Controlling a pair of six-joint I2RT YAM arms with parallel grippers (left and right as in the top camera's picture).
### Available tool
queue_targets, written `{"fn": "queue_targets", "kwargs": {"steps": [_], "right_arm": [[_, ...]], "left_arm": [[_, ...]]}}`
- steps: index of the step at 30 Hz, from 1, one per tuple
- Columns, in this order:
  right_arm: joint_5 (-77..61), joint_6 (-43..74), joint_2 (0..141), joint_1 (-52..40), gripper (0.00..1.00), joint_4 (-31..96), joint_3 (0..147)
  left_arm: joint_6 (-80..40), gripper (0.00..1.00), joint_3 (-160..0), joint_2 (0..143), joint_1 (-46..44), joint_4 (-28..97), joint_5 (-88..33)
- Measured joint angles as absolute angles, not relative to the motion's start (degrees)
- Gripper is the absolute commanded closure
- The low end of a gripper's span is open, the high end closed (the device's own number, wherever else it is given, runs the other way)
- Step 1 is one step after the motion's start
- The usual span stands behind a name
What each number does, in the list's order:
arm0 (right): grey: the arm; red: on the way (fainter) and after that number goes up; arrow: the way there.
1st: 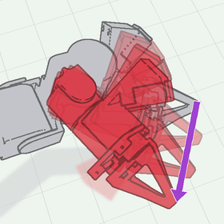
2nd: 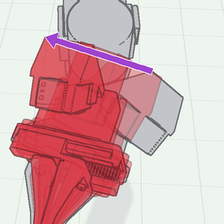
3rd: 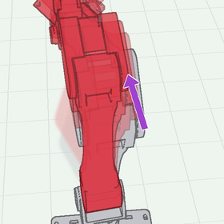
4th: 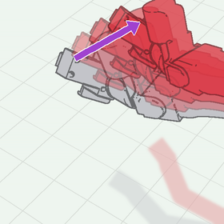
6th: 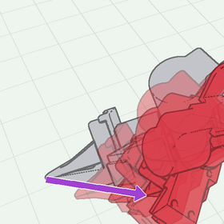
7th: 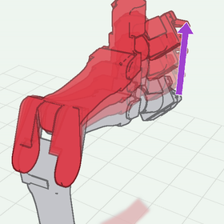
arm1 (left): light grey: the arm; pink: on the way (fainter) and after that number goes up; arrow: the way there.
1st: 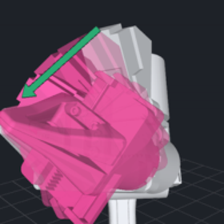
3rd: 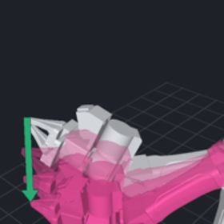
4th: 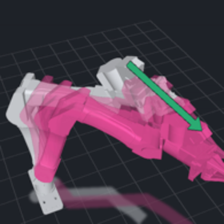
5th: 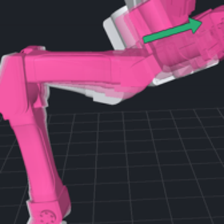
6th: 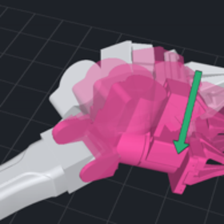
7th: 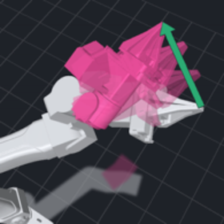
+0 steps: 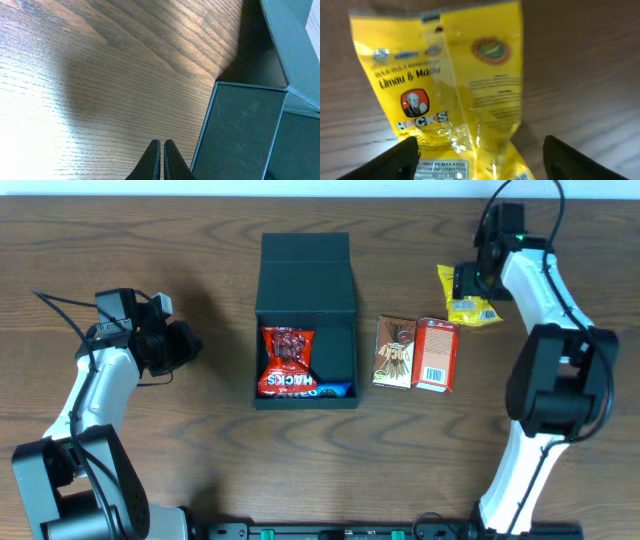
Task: Pack container
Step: 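Reach the right gripper to the yellow candy bag and grasp it, then lower the yellow bag into the box beside the Hacks bag, release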
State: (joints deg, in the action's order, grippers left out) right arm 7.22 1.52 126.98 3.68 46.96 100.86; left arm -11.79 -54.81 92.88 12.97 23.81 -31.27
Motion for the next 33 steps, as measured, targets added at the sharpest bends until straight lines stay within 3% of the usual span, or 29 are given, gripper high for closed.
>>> {"fn": "queue_targets", "kwargs": {"steps": [3,6,10,16,22,28,33], "right_arm": [[6.68,1.26,128.46,3.68,0.54,46.70,100.64],[5.80,1.23,128.97,3.68,0.80,46.50,100.68],[4.78,2.74,128.95,3.53,0.99,46.94,101.71],[4.47,3.79,129.49,2.66,0.99,55.90,106.98],[4.43,5.93,131.85,-0.58,0.98,73.23,124.29],[4.43,11.27,131.83,-11.03,0.98,90.63,149.73],[3.49,17.50,131.37,-21.47,0.98,96.82,157.56]], "left_arm": [[-11.79,0.94,-54.81,92.88,12.97,23.81,-31.29],[-11.79,0.94,-54.81,92.88,12.97,23.81,-31.29],[-11.79,0.94,-54.81,92.88,12.97,23.81,-31.29],[-11.79,0.94,-54.81,92.88,12.97,23.79,-31.27],[-11.79,0.94,-54.81,92.88,12.97,23.70,-31.27],[-11.94,0.94,-54.81,92.88,12.97,23.53,-31.27],[-11.97,0.94,-54.81,92.88,12.97,23.55,-31.27]]}}
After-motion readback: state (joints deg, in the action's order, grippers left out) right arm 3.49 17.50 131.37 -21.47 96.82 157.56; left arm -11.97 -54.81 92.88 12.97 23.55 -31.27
